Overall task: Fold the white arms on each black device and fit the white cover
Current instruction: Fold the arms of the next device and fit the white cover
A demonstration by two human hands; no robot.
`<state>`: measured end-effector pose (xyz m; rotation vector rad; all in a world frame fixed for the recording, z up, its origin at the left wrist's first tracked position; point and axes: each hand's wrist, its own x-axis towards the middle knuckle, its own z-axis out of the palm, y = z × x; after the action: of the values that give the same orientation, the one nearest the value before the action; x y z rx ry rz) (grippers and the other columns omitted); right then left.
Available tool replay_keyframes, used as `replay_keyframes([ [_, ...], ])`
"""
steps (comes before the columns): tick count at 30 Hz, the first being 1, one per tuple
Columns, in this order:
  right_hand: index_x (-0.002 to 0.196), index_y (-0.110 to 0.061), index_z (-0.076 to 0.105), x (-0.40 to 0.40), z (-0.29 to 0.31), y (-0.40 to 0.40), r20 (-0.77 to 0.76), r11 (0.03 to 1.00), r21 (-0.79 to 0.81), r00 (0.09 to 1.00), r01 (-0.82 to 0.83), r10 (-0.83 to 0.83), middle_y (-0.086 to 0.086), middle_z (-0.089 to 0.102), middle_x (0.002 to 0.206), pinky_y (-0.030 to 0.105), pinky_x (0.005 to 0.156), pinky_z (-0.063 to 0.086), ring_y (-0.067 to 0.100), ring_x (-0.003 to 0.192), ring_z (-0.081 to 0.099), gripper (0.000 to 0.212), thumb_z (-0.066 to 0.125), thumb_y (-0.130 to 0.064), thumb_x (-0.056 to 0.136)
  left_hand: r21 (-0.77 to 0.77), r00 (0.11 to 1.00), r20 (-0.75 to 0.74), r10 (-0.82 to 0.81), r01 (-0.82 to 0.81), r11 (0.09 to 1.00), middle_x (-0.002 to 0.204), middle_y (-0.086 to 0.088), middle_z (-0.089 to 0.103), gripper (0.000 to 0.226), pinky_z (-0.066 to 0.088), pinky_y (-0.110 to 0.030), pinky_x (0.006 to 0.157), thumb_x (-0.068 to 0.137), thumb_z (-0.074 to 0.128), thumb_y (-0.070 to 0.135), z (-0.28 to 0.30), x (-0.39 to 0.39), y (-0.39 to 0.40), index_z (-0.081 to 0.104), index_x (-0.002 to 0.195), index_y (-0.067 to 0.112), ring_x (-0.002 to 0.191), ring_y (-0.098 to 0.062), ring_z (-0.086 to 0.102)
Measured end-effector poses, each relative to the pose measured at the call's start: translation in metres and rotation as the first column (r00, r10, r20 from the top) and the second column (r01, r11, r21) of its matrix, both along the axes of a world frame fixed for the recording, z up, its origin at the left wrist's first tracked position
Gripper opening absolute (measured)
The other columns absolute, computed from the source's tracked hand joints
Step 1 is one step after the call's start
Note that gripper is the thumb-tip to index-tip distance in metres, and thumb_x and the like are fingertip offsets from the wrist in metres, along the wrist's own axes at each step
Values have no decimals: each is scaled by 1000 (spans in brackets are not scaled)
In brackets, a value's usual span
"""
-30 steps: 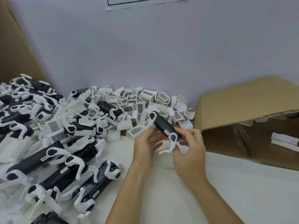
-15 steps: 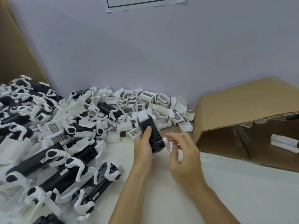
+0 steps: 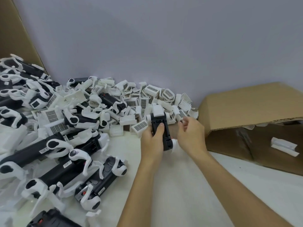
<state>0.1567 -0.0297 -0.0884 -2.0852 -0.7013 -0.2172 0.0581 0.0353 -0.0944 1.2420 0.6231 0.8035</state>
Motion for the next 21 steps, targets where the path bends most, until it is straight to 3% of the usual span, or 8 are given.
replay_keyframes([
  [2,112,2,58,21,8,14,111,956,-282,993,80,-51,19,54,115,36,89,39,34,111,49,23,47,-12,99,-13,1000,7,-4,5,1000,77,1,70,17,52,-24,62,101,54,24,1,-1,2,68,96,15,71,-12,67],
  [5,123,-3,55,38,12,27,266,733,-655,964,183,-3,22,50,125,31,87,35,34,115,44,30,45,-6,95,-29,1000,-8,1,-2,1000,85,-5,71,17,54,-31,70,100,55,26,1,-1,4,68,96,16,81,-21,68],
  [9,126,-7,51,44,6,29,294,610,-762,955,215,30,23,46,128,38,92,46,37,117,49,33,49,-2,93,-58,1000,-5,17,-17,998,91,-13,73,18,56,-39,77,99,56,27,1,-2,6,67,92,14,87,-27,70],
  [12,129,-1,47,39,3,27,295,609,-755,955,242,-14,23,47,130,38,93,46,36,119,50,33,45,-5,96,-80,1000,-2,12,-13,997,87,-11,73,20,55,-30,67,99,57,28,1,-3,7,68,94,11,78,-21,70],
  [14,128,-1,44,31,6,22,198,719,-678,980,155,-25,22,51,127,41,83,45,37,113,53,30,41,-8,99,-79,1000,8,5,-4,997,85,-10,72,20,53,-24,59,99,57,27,0,-3,7,68,95,11,68,-13,69],
  [18,107,-14,43,9,13,-8,76,939,-328,988,-104,136,6,57,92,33,65,36,21,76,54,13,48,-23,100,-51,1000,15,5,-4,999,80,1,72,16,53,-21,57,99,57,25,0,-3,6,70,94,16,64,-4,67],
  [21,108,-26,39,-13,13,-36,6,973,-165,986,-162,165,0,52,99,23,63,35,7,81,52,30,64,-26,91,-57,1000,12,17,-16,998,72,8,71,15,55,-26,60,99,58,26,0,-5,8,69,93,18,65,-5,68],
])
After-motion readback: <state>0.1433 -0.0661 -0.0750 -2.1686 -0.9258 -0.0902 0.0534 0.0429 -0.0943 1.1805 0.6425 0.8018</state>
